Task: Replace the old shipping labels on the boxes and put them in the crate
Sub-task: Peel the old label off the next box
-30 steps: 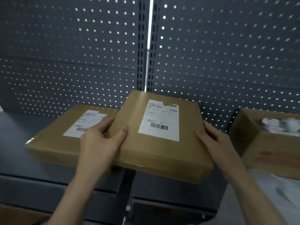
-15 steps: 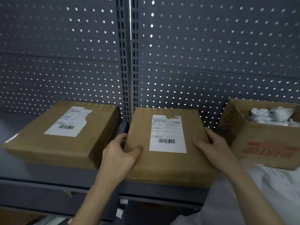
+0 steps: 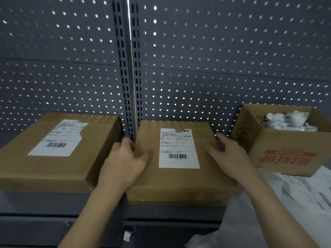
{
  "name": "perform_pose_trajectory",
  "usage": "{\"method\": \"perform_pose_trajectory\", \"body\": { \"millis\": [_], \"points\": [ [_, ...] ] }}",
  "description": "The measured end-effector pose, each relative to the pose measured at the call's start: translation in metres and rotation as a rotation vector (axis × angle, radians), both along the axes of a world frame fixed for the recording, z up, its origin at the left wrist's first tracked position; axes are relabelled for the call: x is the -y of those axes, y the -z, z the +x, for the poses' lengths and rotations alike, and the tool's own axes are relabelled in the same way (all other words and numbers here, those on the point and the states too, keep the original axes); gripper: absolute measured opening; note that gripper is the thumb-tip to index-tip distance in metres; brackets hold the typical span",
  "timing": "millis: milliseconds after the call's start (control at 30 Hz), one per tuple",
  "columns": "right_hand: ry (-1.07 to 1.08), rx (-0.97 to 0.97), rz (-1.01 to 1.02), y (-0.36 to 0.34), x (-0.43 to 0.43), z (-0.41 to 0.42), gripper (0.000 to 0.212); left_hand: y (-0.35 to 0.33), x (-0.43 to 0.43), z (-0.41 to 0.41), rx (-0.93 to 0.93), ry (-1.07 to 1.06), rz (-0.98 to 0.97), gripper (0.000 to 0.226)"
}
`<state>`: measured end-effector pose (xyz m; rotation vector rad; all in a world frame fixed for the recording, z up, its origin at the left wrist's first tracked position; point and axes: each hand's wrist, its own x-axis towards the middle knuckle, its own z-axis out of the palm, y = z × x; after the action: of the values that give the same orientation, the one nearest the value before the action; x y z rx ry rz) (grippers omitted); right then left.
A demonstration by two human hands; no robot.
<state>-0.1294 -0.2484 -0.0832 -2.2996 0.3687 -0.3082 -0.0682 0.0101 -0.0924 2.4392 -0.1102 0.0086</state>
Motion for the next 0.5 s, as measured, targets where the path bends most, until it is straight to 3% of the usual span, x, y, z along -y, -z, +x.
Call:
{"method": "perform_pose_trajectory", "body": {
  "millis": [200, 367, 500],
  "points": [
    [-0.042, 0.082, -0.347, -0.013, -0.005, 0.049, 0.022, -0.015, 0.031, 0.049, 0.219, 0.183, 0.046, 0.033],
    [-0.154, 0.056, -0.476, 0.002, -0.011, 0.084, 0.018, -0.003, 0.055, 0.072, 0.207, 0.335, 0.136, 0.027],
    [-0.215, 0.061, -0.514, 0.007, -0.007, 0.096, 0.017, 0.012, 0.058, 0.079, 0.261, 0.341, 0.176, 0.029]
  ]
}}
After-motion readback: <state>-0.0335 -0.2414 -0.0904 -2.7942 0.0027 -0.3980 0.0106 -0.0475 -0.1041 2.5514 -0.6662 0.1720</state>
